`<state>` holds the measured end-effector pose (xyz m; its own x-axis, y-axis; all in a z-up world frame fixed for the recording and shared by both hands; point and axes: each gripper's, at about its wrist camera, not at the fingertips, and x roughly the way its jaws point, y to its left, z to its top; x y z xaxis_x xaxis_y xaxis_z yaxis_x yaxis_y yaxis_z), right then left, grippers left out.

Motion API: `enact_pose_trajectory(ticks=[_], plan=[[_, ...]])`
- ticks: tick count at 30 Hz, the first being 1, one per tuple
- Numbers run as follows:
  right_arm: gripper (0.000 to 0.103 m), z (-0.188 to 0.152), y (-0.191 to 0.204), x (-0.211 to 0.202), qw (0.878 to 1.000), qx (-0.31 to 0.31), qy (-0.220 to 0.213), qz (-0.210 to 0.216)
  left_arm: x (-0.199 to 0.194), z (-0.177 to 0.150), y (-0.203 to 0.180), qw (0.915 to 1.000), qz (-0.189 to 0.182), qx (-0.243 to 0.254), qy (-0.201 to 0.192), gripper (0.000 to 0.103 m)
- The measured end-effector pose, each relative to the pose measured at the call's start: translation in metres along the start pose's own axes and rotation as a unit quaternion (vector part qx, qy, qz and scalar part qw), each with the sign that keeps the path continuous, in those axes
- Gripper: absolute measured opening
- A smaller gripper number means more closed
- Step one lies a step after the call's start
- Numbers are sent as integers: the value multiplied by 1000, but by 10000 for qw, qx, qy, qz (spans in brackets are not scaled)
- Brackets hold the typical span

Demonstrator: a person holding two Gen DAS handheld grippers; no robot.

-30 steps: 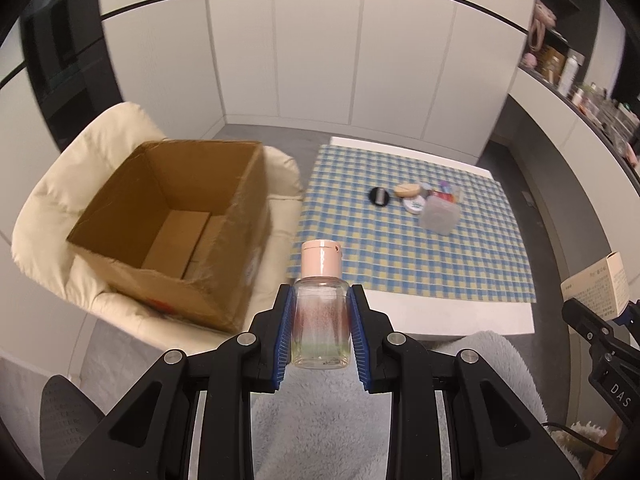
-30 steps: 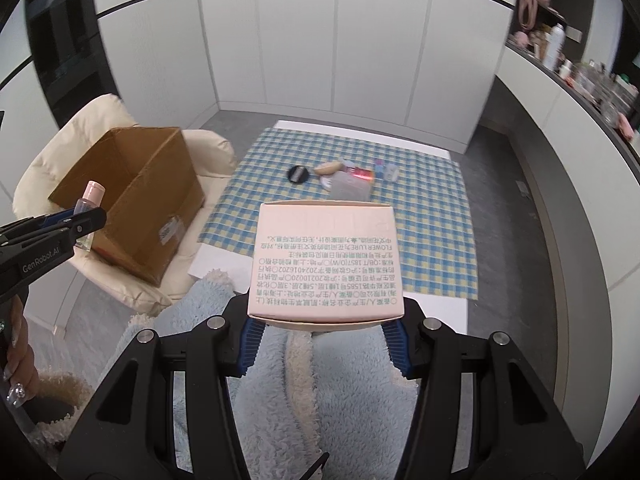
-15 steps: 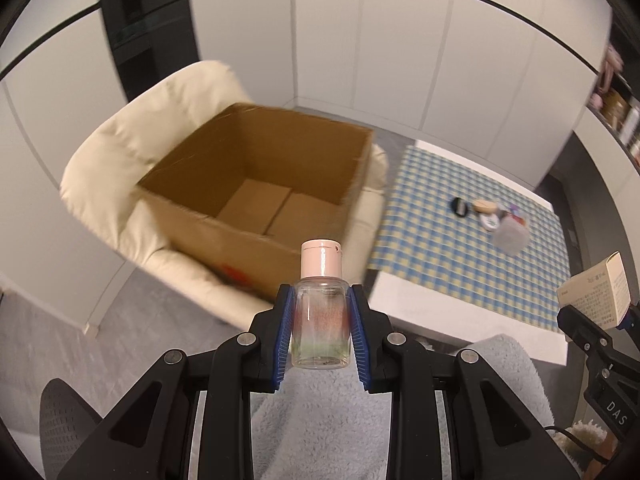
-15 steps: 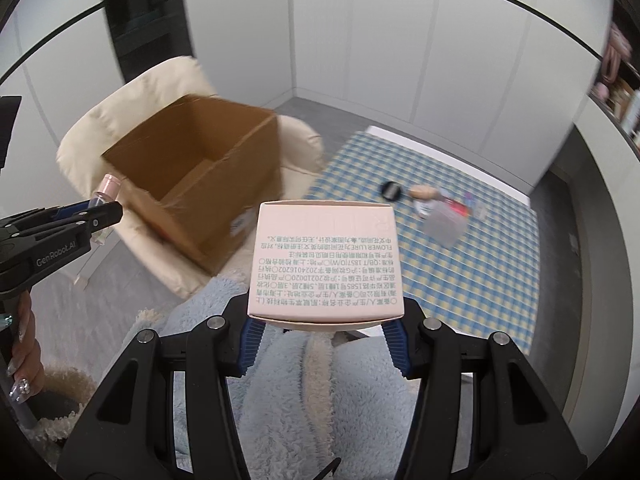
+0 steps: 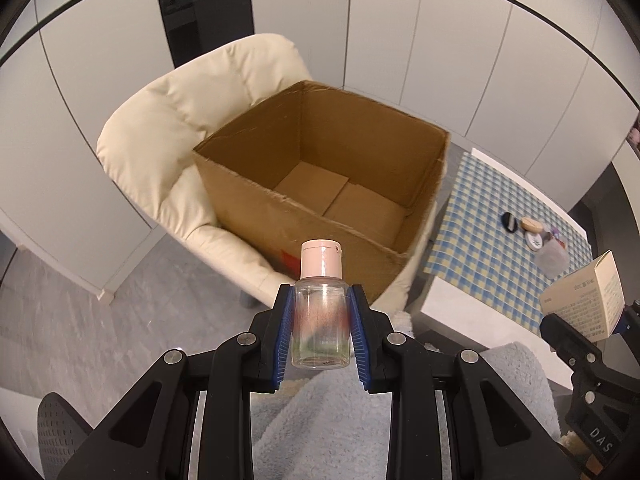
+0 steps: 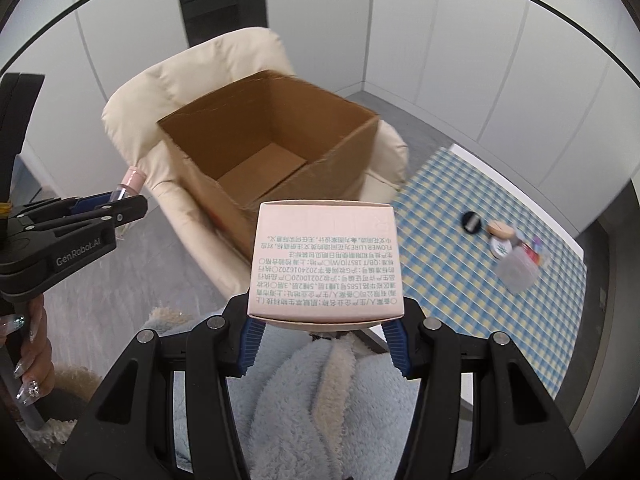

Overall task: Organize objects
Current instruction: 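Move both held items over the open cardboard box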

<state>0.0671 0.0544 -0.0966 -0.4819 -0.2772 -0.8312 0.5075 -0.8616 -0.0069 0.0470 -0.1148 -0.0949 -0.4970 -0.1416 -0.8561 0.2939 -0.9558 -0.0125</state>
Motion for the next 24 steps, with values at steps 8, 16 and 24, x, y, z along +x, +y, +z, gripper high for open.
enact_pose_trajectory(ticks=[8,16,24], plan=[[54,4,19,18,9995,-224,172,106,14,3,8,9999,-28,-82,96,27],[54,5,24,26,9991,-304,259,106,20,2,10,9998,-66,-112,137,27],[54,13,32,38,9987,-385,307,95,27,12,10,9999,-66,-110,86,27]])
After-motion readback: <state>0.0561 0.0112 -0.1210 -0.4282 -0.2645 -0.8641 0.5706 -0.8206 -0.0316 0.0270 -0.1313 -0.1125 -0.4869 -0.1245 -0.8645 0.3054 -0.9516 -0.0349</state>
